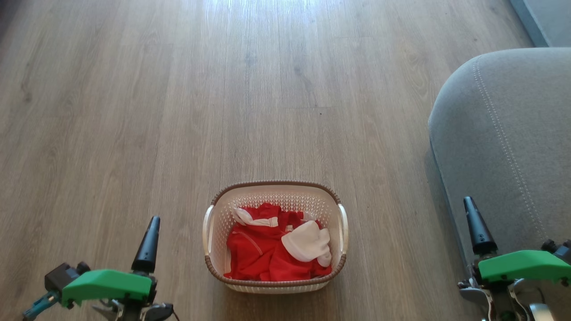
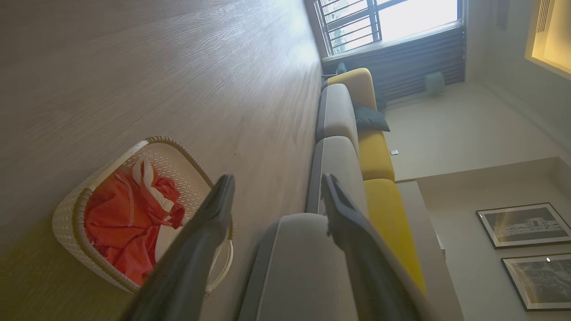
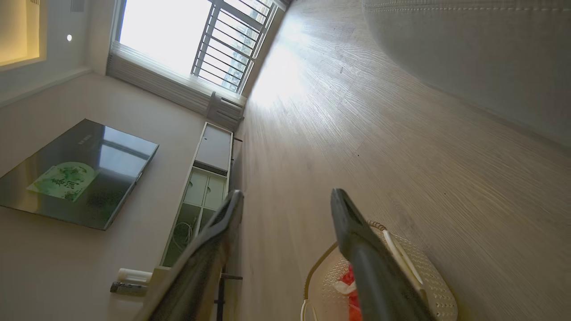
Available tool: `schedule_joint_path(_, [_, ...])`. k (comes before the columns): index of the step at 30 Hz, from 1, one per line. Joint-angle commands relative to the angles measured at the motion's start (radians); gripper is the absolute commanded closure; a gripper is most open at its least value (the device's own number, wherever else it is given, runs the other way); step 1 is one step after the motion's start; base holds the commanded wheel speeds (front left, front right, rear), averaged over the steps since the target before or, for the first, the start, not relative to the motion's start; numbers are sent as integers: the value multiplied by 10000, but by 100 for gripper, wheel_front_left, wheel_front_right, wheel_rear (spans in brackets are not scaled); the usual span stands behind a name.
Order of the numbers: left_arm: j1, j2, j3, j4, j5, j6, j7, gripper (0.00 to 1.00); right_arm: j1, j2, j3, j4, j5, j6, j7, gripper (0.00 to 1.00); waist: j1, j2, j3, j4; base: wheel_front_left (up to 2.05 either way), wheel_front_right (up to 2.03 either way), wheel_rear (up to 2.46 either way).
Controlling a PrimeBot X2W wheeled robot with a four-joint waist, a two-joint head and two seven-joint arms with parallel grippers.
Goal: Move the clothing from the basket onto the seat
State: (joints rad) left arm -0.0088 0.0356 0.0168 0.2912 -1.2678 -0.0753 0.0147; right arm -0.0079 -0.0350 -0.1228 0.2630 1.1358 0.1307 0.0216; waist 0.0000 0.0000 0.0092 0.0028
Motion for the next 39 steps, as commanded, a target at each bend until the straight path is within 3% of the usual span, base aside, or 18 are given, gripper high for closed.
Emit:
schedule_joint_path(1, [-379, 75, 24, -402, 311, 26, -121, 0, -293, -48, 61, -431, -375, 1, -169, 0, 0, 0, 0, -2, 0, 0, 0])
schedule_joint_path(39, [-284, 105, -636, -827, 4656, 580, -1232, 0, -186, -92, 124, -1079, -5931, 1, -1289, 0, 0, 0, 66, 39, 0, 0, 0])
